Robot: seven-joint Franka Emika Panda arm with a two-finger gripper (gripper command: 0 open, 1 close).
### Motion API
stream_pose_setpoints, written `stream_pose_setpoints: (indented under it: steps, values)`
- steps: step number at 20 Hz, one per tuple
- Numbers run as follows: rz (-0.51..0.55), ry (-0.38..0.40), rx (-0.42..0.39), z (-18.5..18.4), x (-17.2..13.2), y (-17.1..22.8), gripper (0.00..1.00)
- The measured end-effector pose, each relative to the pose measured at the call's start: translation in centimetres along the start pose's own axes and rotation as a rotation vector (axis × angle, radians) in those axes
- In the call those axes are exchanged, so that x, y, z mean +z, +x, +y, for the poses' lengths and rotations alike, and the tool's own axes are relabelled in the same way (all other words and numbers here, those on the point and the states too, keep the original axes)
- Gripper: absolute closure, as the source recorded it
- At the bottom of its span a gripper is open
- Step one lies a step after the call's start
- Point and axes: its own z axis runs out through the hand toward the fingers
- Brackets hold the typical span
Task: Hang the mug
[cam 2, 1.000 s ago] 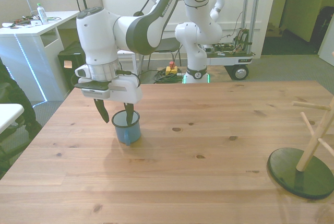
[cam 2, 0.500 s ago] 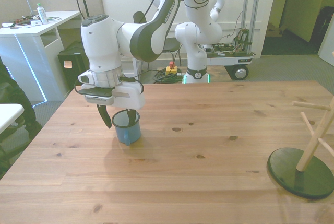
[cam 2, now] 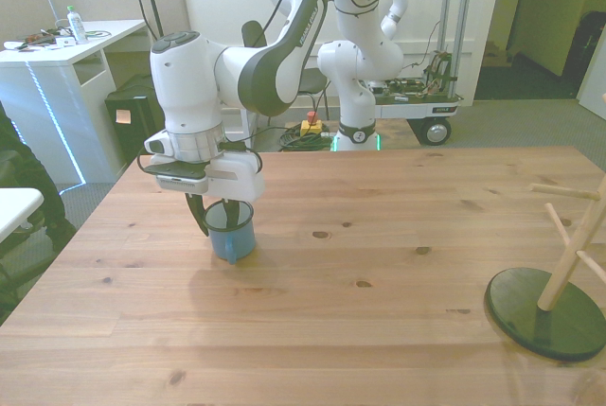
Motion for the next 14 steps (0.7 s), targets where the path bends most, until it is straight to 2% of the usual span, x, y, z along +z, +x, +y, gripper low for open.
stream_pose_setpoints:
  steps: [14]
  values:
    - [0.009, 0.008, -0.002, 0.11, -0.23, -0.41, 1.00]
